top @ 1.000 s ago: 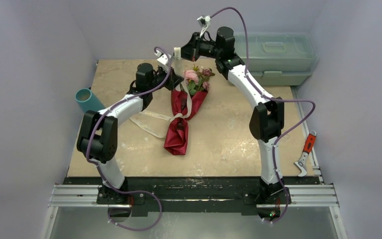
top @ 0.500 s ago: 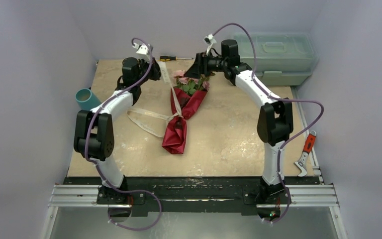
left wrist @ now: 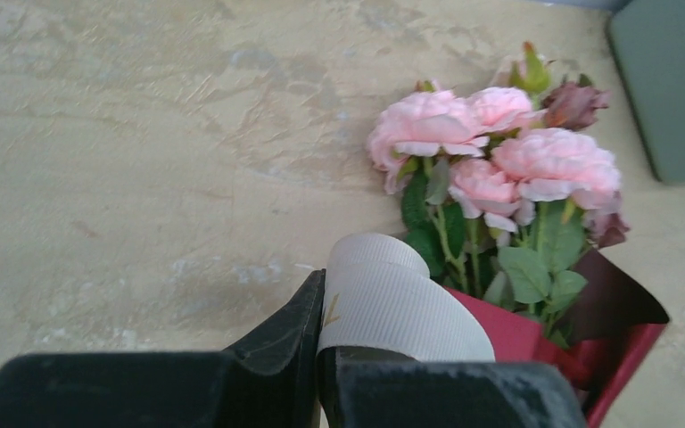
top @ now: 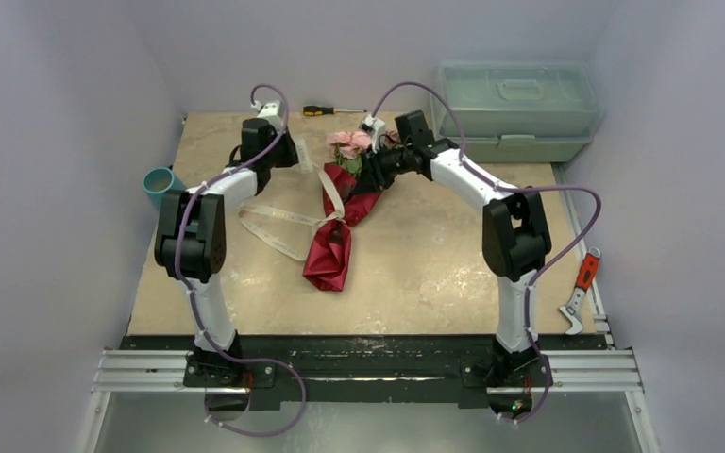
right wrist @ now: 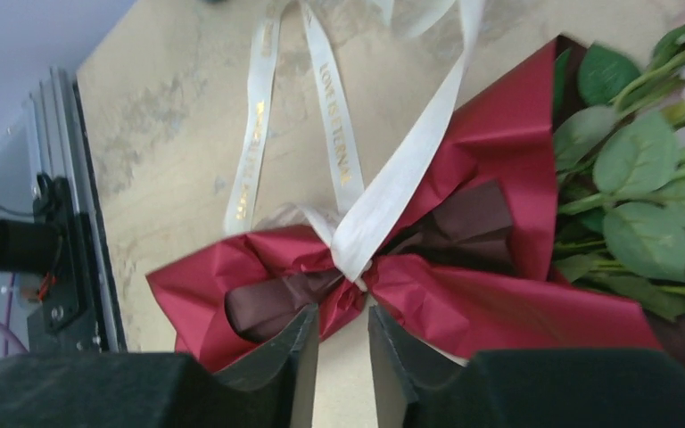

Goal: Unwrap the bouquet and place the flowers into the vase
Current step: Untie the ribbon from the wrapping paper.

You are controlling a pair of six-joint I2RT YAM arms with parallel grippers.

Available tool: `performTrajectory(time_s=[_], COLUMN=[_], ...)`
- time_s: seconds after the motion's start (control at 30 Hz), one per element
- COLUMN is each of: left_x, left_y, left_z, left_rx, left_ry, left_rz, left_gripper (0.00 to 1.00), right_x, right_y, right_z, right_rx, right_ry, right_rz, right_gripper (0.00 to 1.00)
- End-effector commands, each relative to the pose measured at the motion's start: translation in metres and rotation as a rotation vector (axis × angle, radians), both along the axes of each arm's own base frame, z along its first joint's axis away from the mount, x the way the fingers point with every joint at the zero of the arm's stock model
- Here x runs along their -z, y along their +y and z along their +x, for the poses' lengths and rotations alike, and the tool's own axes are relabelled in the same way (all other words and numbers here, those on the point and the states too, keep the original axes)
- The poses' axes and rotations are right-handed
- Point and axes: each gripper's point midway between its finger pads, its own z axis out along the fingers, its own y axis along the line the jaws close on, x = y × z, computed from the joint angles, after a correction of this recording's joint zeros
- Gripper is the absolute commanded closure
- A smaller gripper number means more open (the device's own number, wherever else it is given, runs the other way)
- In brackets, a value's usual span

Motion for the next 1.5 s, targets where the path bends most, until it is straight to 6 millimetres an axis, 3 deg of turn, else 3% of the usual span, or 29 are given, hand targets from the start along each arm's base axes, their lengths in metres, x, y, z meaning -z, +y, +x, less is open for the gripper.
performTrajectory(time_s=[0.0,0.13,0.17,0.23,0.3,0.5,0.67,0.77,0.97,1.1,1.23,1.33,1.47], left_x=[0.016,0.044,0.047,0.046,0.038,0.011,0.002,-0.020,-0.092,-0.136,-0.172,-0.160,-0.122], left_y=[0.034,0.041,0.040,0.032,0.020,0.007,0.001,-0.006,-0.017,-0.003,0.029,0.048,0.074], left_z=[0.003,-0.012,-0.015,-0.017,-0.018,-0.022,-0.025,-0.028,-0.038,-0.036,-0.026,-0.020,-0.015], left_rx=[-0.122,-0.134,-0.128,-0.104,-0.053,0.029,0.086,0.140,0.254,0.242,0.124,0.027,-0.087], left_ry=[0.085,0.169,0.177,0.170,0.143,0.082,0.081,0.023,-0.149,-0.239,-0.350,-0.313,-0.215], left_rz=[0.075,0.105,0.100,0.059,0.009,-0.054,-0.031,-0.046,-0.052,-0.060,0.020,0.043,0.122], left_gripper=[1.00,1.00,1.00,1.00,1.00,1.00,1.00,1.00,1.00,1.00,1.00,1.00,1.00], right_x=[0.009,0.014,0.013,0.020,0.026,0.017,0.003,0.029,0.097,0.122,0.133,0.139,0.141], right_y=[-0.013,-0.007,-0.002,0.007,0.011,0.017,0.044,0.045,0.023,0.008,-0.004,-0.011,-0.017], right_z=[-0.014,-0.026,-0.026,-0.022,-0.015,0.019,0.038,0.046,0.048,0.041,0.039,0.036,0.032], right_rx=[-0.091,-0.121,-0.121,-0.092,-0.051,0.137,0.157,0.166,0.155,0.110,0.076,0.055,0.026], right_ry=[-0.078,-0.085,-0.091,-0.092,-0.076,-0.018,-0.039,-0.029,-0.042,-0.057,-0.088,-0.103,-0.116], right_rz=[-0.072,-0.076,-0.081,-0.111,-0.150,-0.066,0.003,-0.049,-0.234,-0.332,-0.388,-0.419,-0.439], right_gripper=[0.74,0.75,0.71,0.51,0.46,0.47,0.56,0.63,0.65,0.67,0.70,0.72,0.72])
